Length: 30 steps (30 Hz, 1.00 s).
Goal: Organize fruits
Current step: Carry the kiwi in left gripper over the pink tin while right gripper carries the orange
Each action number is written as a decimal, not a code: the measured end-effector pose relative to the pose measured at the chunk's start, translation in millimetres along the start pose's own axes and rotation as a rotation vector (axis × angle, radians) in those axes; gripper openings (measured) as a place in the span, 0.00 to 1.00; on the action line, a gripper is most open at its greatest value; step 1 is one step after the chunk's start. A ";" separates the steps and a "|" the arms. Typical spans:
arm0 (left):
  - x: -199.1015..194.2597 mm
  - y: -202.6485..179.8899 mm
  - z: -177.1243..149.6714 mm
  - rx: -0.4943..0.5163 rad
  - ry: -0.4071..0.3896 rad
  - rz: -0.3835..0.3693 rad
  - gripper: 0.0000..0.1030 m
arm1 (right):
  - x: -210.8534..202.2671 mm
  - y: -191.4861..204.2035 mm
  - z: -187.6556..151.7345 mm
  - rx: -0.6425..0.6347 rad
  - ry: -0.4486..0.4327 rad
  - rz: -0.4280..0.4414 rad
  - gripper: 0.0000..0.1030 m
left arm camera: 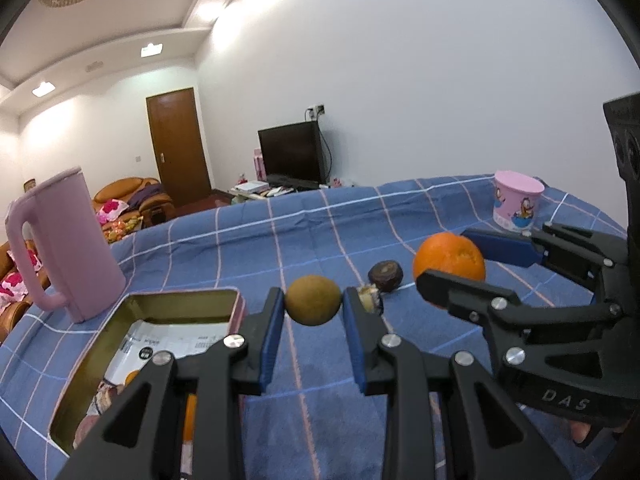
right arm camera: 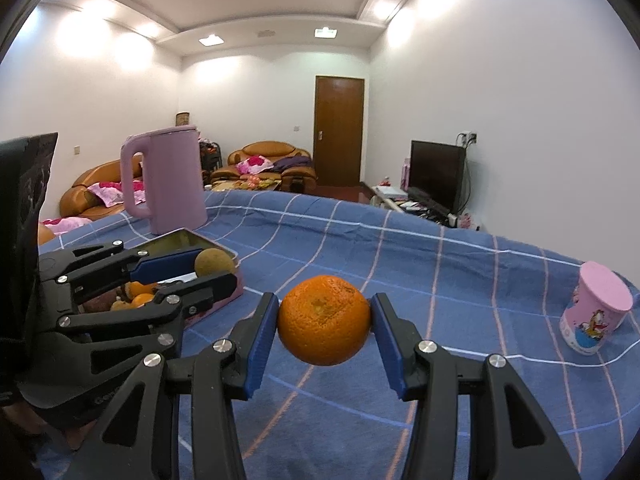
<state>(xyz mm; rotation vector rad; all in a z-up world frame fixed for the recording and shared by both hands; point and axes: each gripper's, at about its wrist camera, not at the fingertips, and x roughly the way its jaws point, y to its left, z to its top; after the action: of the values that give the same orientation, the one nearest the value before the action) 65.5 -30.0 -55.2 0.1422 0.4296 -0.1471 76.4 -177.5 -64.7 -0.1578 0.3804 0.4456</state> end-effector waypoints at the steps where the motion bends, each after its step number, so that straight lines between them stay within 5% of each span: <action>1: -1.0 2.8 -0.8 -0.005 0.007 0.006 0.30 | 1.0 2.0 0.6 -0.005 0.003 0.002 0.48; 12: -9.7 54.9 -1.4 -0.065 0.052 0.076 0.30 | 16.7 35.9 19.6 -0.027 0.029 0.082 0.48; 24: -13.8 154.4 -4.0 -0.192 0.100 0.212 0.30 | 42.9 84.6 38.4 -0.051 0.060 0.194 0.48; 30: -9.4 171.6 -15.5 -0.224 0.149 0.212 0.30 | 49.8 118.2 36.7 -0.089 0.081 0.253 0.48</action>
<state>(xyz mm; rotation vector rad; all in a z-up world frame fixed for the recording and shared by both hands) 80.2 141.8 -47.0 -0.0219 0.5733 0.1213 76.8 -44.2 -58.3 -0.2159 0.4628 0.7079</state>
